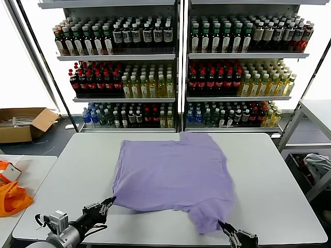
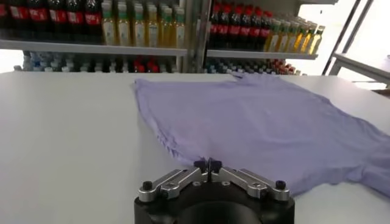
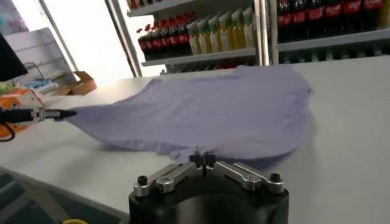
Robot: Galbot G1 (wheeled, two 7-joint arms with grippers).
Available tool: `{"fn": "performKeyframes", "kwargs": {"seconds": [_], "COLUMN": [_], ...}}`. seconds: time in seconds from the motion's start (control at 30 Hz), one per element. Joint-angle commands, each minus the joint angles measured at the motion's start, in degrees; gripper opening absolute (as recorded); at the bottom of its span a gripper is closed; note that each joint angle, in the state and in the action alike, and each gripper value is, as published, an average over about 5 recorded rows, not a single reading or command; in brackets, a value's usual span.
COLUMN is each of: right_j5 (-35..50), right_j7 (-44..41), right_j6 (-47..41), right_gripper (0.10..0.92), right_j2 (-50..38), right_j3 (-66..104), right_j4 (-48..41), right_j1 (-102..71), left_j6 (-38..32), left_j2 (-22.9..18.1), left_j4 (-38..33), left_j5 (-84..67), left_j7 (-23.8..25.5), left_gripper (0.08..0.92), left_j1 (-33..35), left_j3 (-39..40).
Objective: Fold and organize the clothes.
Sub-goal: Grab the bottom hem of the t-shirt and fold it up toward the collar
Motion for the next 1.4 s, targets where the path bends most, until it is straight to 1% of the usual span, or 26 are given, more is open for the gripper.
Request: {"fn": "performKeyframes", "kwargs": {"seconds": [0.03,0.1,0.23,0.43,0.5,0.67,0.8,0.87,0.93,1.07,1.23,1.4], "right_j5": [4.54,4.46,3.78,1.55,0.31,-2.93,-6.55,-7.58,-7.91,-8.11,-8.1,-10.64], "right_j7": [1.93,1.96,2.56,4.68,4.88,4.05,4.06,4.14,4.08,4.47,6.08,7.77], "right_j6": [1.35,1.39,1.44,1.33,1.42,1.34,1.92,2.12,2.08,1.16,-0.19,-2.6], "right_gripper": [0.106,0.106,0.106,0.106,0.106,0.106,0.114,0.147,0.205,0.318,0.465,0.603], "right_j2": [2.16,3.25,3.88,4.2,4.65,6.49,8.12,8.64,8.45,6.59,3.85,1.97], "right_j3": [-2.17,-3.04,-5.42,-11.47,-13.65,-21.04,-25.2,-25.92,-25.73,-22.93,-17.65,-14.33], "right_j4": [-7.59,-10.38,-15.9,-25.33,-28.59,-39.85,-45.25,-45.93,-44.64,-39.07,-31.62,-25.23], "right_j1": [16.86,21.13,29.34,40.21,43.66,55.48,60.76,61.47,60.8,55.93,45.27,35.03], "left_j6": [-1.6,-1.57,-1.53,-3.21,-4.05,-4.78,-5.34,-5.51,-5.54,-5.83,-5.77,-5.16], "left_j2": [-1.54,-2.15,-1.5,-1.15,-1.56,-3.34,-4.94,-5.5,-5.69,-5.11,-4.47,-4.63], "left_j4": [4.55,6.63,11.6,20.14,23.54,31.46,34.67,34.92,33.95,29.49,22.68,20.58], "left_j5": [-4.33,-3.95,-2.53,-1.13,-0.25,2.14,3.03,3.84,4.57,5.24,5.24,5.44], "left_j7": [1.01,2.05,5.0,6.91,7.28,7.87,7.9,7.86,7.72,6.97,5.86,4.15], "left_gripper": [0.084,0.084,0.085,0.085,0.085,0.085,0.085,0.105,0.142,0.26,0.399,0.546], "left_j1": [-6.79,-9.4,-14.73,-24.52,-27.34,-33.08,-35.55,-35.74,-34.75,-30.29,-23.69,-19.67], "left_j3": [1.24,1.56,3.07,8.12,10.24,14.66,15.93,15.67,14.69,11.81,8.73,8.98]}}
